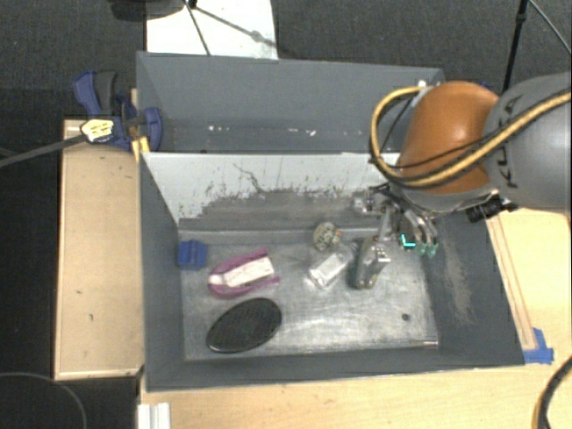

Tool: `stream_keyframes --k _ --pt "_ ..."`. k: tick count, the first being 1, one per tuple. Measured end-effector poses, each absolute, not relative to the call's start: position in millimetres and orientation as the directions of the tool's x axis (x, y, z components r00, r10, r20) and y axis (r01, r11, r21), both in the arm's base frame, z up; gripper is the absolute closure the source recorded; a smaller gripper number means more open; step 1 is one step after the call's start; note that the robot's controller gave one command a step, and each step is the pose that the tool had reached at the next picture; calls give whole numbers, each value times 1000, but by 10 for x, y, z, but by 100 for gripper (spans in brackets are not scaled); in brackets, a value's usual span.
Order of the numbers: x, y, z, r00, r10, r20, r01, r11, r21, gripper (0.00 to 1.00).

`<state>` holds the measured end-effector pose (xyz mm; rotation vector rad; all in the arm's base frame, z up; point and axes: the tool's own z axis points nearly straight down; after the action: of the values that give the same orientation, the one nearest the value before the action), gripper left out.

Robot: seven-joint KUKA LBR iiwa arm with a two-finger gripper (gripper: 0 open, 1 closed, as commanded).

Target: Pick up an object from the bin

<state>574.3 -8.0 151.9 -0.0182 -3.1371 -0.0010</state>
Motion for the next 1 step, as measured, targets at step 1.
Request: stream_keyframes --k 1 --pt "5936 2 732 -984 -178 -11 -178 984 -3 0"
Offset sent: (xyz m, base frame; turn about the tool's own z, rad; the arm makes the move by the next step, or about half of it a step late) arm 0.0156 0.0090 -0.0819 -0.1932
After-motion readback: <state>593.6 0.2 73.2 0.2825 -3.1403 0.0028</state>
